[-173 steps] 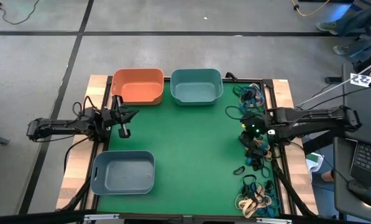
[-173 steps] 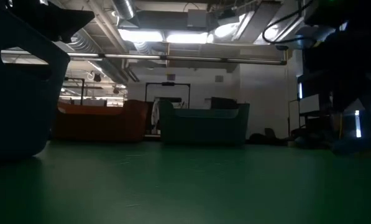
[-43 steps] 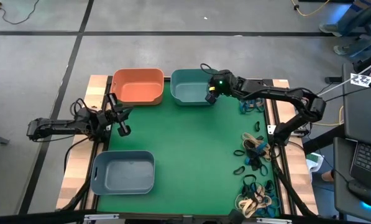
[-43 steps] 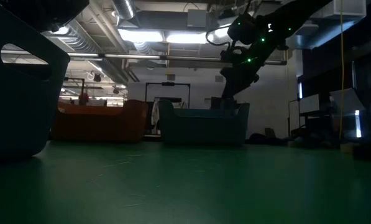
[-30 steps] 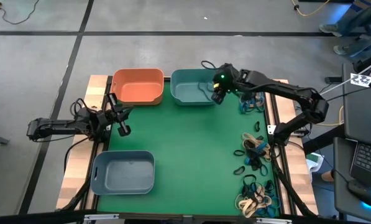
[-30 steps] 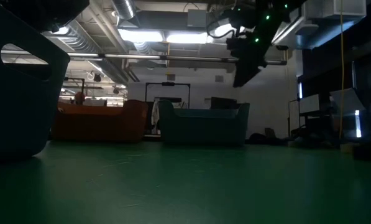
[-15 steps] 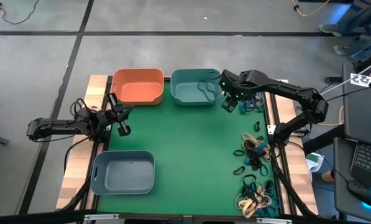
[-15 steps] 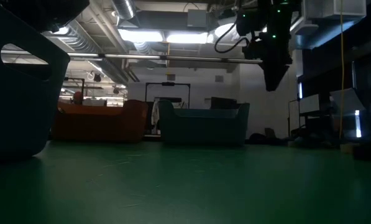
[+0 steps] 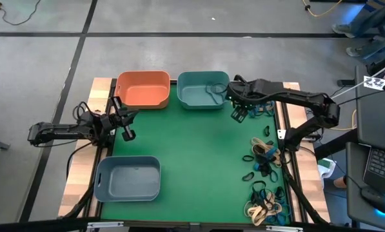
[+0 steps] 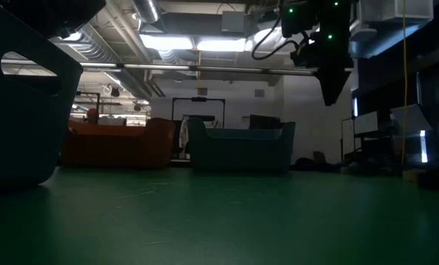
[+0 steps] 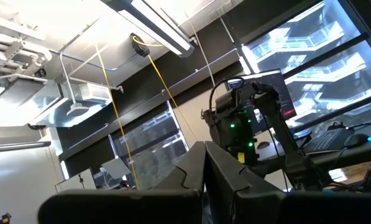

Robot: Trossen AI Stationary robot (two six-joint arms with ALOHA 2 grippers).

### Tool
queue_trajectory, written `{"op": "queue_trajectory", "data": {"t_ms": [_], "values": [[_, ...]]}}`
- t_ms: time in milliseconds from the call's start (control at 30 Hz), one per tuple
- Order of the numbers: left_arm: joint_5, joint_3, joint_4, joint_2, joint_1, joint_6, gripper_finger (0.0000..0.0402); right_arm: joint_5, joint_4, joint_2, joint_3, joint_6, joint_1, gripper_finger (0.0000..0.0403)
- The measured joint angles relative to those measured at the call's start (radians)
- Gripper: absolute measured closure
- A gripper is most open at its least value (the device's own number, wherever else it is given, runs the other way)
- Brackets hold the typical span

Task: Sort rubber bands into baskets
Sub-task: Put the blue rubber band into the green bin

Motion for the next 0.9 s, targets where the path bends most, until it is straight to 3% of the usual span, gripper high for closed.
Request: {"op": "queue_trajectory", "data": {"t_ms": [267, 567, 900], "values": [[0.000, 0.000, 0.000, 0.000, 0.000, 0.000, 0.0398, 0.052, 0.021, -0.011, -0.162, 0.047, 0.051, 0.0205], [0.001, 0.000, 0.003, 0.000, 0.000, 0.007, 0.0398, 0.048, 0.188, -0.011, -0.351, 0.050, 0.049, 0.0205], [0.001, 0.000, 0.003, 0.000, 0.000, 0.007, 0.0398, 0.040, 0.334, -0.011, -0.459, 0.076, -0.079, 0.0205]]}}
